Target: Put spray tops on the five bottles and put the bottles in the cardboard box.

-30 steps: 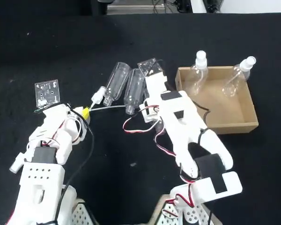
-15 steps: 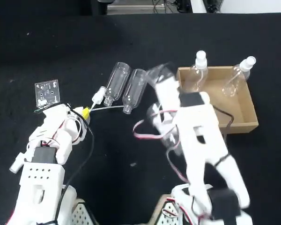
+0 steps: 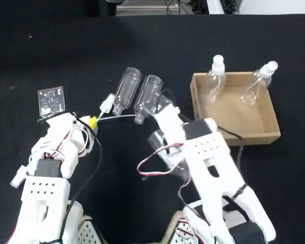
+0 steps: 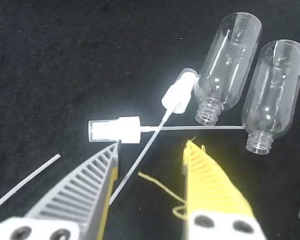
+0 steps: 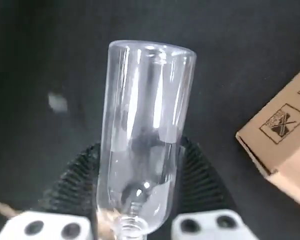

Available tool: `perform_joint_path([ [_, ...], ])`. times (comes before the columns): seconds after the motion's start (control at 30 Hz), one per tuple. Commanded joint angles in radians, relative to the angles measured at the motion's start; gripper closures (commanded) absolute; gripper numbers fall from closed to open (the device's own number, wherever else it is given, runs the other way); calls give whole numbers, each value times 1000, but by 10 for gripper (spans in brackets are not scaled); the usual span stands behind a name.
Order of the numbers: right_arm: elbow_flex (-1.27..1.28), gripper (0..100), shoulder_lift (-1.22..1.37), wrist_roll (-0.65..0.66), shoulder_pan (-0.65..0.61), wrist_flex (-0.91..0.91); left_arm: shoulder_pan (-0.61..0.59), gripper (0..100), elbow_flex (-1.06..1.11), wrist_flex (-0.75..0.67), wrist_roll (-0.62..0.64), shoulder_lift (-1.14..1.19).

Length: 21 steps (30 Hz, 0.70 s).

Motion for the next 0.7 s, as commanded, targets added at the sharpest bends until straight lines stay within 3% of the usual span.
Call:
perform_joint_path([
  [0.0, 7, 982, -39, -359, -98, -91, 28, 805, -16, -25, -2, -12],
  [0.1, 2, 954, -45, -318, -163, -84, 25, 805, -16, -25, -2, -12],
  [0.3, 4, 738, -47, -219, -276, -3, 25, 805, -15, -25, -2, -12],
  [0.43, -22, 708, -47, -54, -275, 20, 24, 805, -15, -25, -2, -12],
  [0.57, -96, 708, -47, 138, -273, 166, 24, 805, -15, -25, -2, -12],
  [0.67, -122, 709, -47, 350, -226, 258, 24, 805, -15, -25, -2, -12],
])
